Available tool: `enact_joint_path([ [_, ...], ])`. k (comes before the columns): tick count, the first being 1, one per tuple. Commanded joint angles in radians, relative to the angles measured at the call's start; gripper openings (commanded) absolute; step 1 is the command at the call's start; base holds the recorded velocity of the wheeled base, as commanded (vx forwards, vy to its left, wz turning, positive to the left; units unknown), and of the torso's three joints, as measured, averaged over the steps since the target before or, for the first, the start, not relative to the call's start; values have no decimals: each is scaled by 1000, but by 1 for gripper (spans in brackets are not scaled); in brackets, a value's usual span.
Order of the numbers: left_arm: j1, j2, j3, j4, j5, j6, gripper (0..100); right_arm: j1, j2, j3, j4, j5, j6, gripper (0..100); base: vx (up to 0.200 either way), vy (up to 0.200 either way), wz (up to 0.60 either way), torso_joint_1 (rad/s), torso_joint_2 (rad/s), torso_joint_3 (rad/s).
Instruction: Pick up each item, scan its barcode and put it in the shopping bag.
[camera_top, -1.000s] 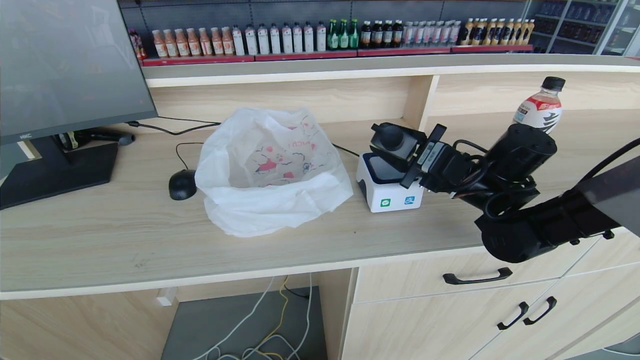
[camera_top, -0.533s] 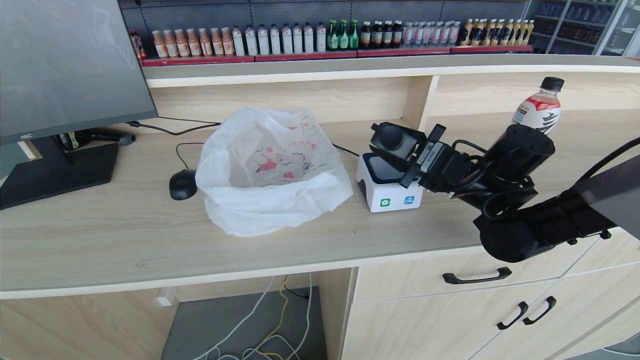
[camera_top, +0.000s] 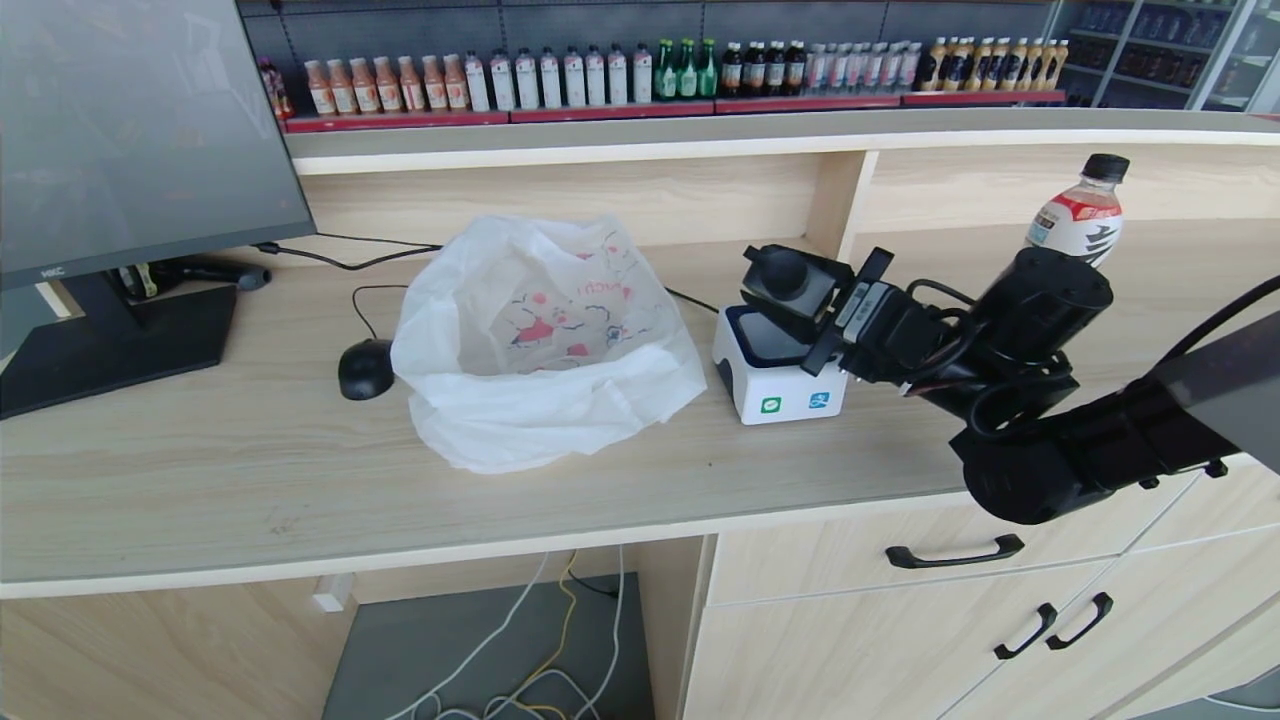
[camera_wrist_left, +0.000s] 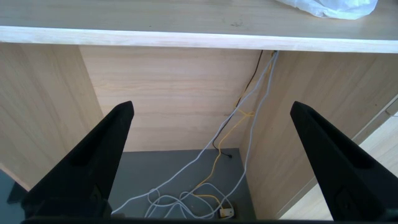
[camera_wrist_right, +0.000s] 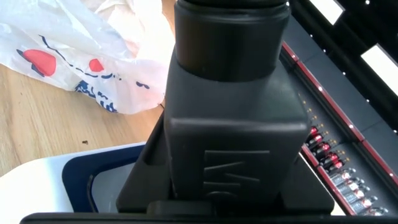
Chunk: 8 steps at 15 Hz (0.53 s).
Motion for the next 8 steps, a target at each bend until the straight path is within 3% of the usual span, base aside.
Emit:
enact_joint_path([
  [1, -2, 0, 0, 0, 0, 0, 100, 4, -18, 5, -4, 1, 0, 0, 0, 0, 0, 0, 0, 0],
  [8, 0, 0, 0, 0, 0, 0, 100, 4, -96, 84, -3, -3, 23, 0, 0, 0, 0, 0, 0, 0],
])
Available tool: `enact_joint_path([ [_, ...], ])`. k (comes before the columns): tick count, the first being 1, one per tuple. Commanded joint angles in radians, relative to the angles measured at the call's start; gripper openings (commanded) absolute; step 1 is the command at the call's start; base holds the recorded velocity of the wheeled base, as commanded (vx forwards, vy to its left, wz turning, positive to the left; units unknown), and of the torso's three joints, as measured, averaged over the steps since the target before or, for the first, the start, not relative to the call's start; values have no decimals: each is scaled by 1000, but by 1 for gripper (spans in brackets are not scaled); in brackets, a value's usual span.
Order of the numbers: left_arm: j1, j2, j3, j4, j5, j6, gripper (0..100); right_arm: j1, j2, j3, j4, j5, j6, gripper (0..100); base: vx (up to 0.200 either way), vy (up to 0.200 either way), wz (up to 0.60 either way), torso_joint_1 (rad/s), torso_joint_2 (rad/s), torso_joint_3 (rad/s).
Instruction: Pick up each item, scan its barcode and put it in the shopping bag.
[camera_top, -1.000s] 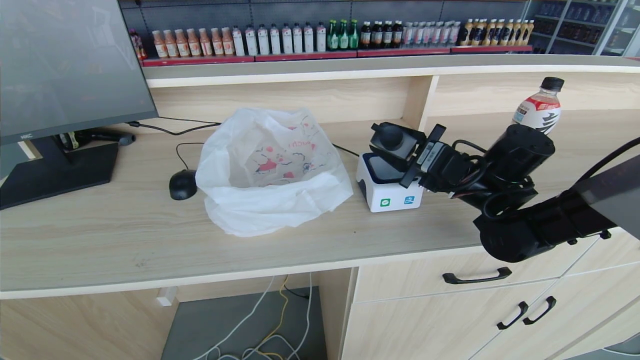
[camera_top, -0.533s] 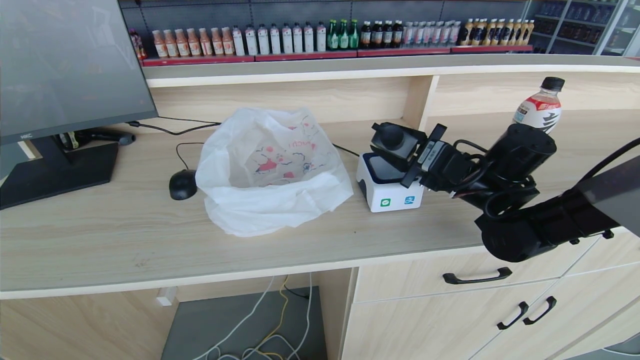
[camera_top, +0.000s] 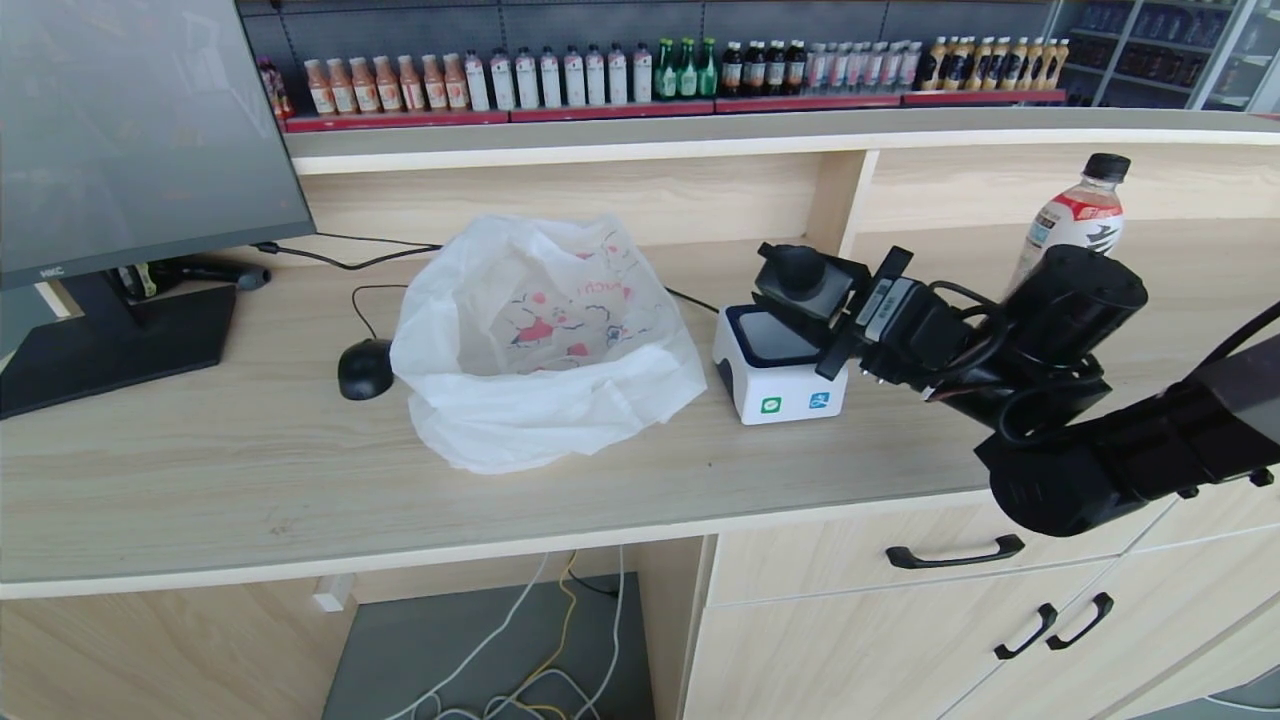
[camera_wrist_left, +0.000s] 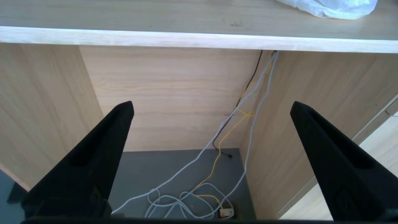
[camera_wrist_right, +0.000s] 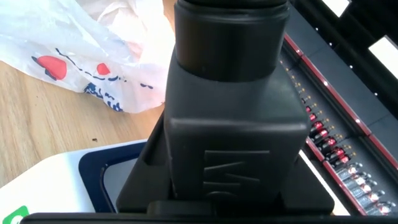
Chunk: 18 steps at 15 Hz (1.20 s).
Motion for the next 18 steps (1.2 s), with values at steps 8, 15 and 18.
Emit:
enact_joint_path([
  [8, 0, 0, 0, 0, 0, 0, 100, 107, -244, 222, -11, -189, 289, 0, 0, 0, 0, 0, 0, 0],
  [15, -2, 0, 0, 0, 0, 1, 100, 223, -366, 344, -166, -679, 703, 0, 0, 0, 0, 0, 0, 0],
  [18, -2, 0, 0, 0, 0, 1, 100, 223, -428, 476, -152, -801, 773, 0, 0, 0, 0, 0, 0, 0],
])
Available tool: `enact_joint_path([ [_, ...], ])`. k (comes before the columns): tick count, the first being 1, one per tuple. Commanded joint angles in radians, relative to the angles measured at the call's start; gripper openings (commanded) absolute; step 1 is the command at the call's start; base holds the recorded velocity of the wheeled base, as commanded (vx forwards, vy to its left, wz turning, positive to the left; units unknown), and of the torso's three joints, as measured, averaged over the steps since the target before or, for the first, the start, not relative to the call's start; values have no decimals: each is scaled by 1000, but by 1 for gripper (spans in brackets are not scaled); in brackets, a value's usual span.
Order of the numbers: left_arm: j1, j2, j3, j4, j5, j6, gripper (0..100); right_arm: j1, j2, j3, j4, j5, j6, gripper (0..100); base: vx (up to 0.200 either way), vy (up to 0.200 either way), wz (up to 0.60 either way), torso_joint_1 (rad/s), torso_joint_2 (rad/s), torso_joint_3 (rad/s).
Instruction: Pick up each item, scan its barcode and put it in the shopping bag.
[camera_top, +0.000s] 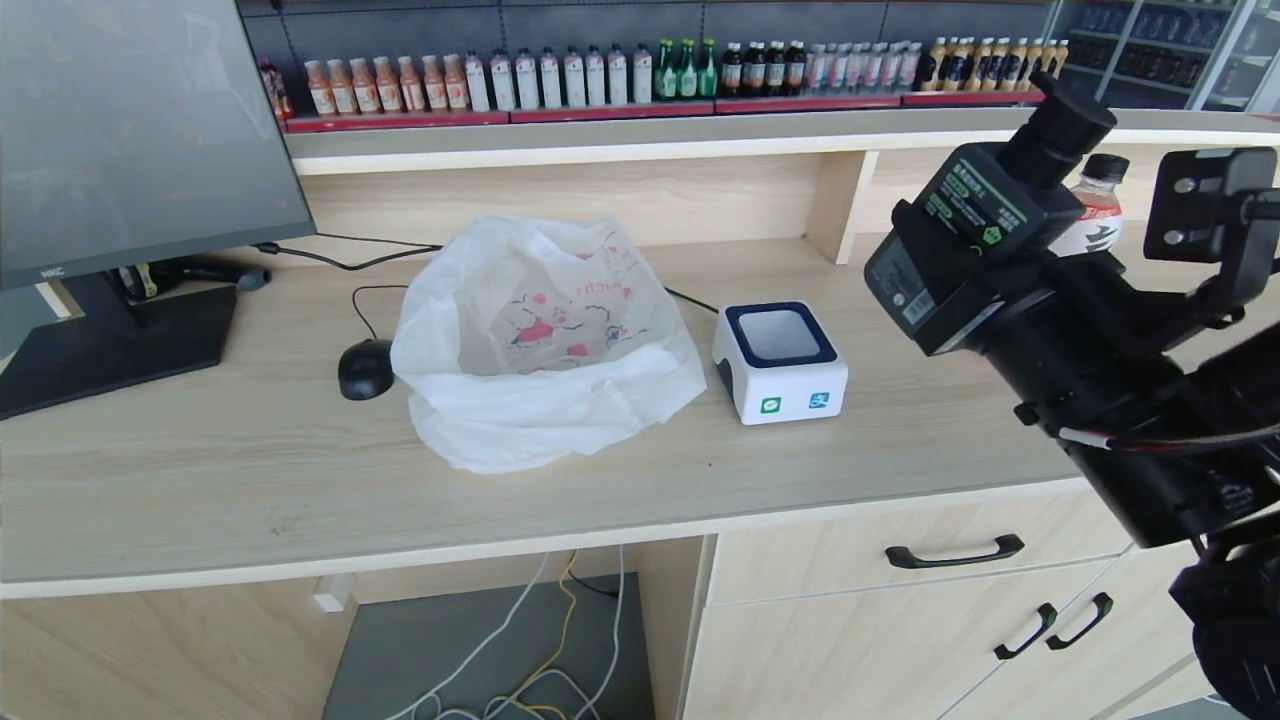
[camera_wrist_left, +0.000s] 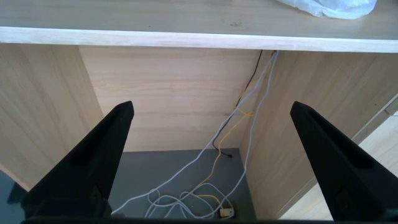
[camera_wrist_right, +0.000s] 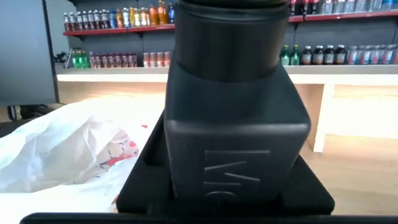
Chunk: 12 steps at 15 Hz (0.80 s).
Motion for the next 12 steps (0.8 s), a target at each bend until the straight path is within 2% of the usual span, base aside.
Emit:
enact_joint_path([
  [1, 0, 0, 0, 0, 0, 0, 100, 3, -66, 100, 1, -33, 11, 0, 0, 0, 0, 0, 0, 0],
  [6, 0, 0, 0, 0, 0, -2, 100, -5, -75, 62, 0, -38, 3, 0, 0, 0, 0, 0, 0, 0],
  [12, 2, 0, 0, 0, 0, -2, 100, -3, -63, 31, -9, -21, 5, 0, 0, 200, 0, 6, 3, 3],
])
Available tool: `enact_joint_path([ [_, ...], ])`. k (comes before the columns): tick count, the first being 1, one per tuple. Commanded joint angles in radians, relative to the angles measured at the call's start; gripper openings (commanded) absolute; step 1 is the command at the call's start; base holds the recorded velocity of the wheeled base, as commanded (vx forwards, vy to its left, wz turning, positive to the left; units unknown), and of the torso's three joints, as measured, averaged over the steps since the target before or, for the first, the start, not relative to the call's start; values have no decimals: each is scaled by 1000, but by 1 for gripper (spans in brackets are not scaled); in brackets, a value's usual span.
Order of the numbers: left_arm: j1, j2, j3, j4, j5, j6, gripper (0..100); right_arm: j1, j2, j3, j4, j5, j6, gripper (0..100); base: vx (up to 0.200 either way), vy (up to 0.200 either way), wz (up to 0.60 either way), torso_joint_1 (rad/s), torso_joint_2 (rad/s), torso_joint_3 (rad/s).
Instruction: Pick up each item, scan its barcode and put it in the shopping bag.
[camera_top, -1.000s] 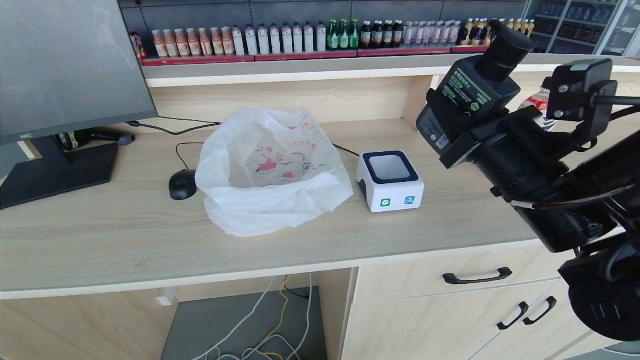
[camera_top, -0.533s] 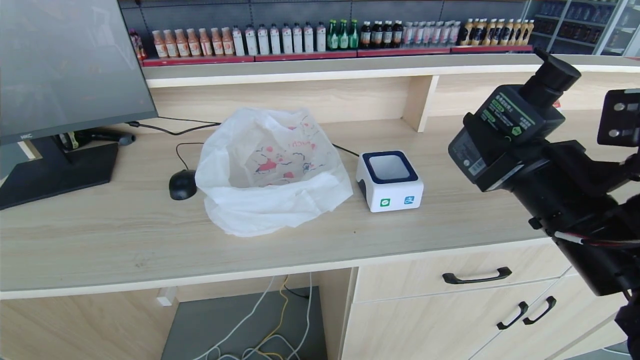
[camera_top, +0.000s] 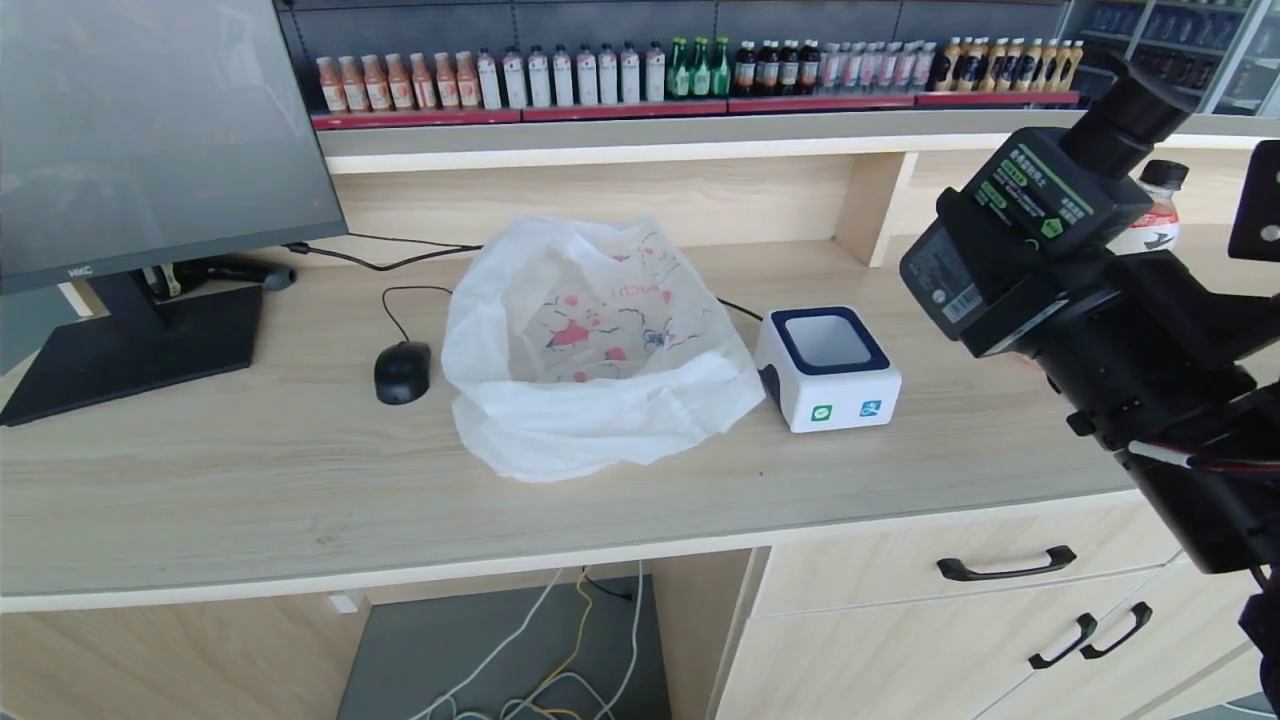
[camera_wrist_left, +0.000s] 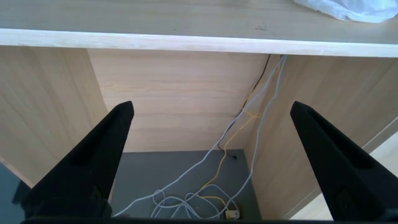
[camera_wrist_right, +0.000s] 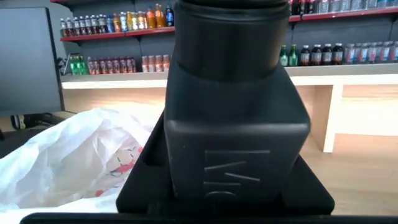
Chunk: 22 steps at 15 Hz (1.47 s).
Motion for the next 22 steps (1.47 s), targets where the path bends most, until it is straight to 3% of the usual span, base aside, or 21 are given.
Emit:
enact_joint_path([
  [1, 1, 0, 0, 0, 0, -1, 100, -2, 17, -35, -6, 5, 0, 0, 0, 200, 0, -12, 7, 7],
  [3, 1, 0, 0, 0, 0, -2, 100, 15, 47, -110, -9, 34, -3, 0, 0, 200, 0, -2, 0, 7],
  [7, 1, 0, 0, 0, 0, -2, 100, 31, 72, -122, -17, 37, -5, 0, 0, 200, 0, 0, 4, 2],
  [18, 1, 0, 0, 0, 0, -1, 100, 58, 98, -128, 0, 36, 20, 0, 0, 0, 0, 0, 0, 0],
  [22, 3, 0, 0, 0, 0, -1, 100, 101, 98, -312, 314, 39, 53, 0, 0, 0, 0, 0, 0, 0],
])
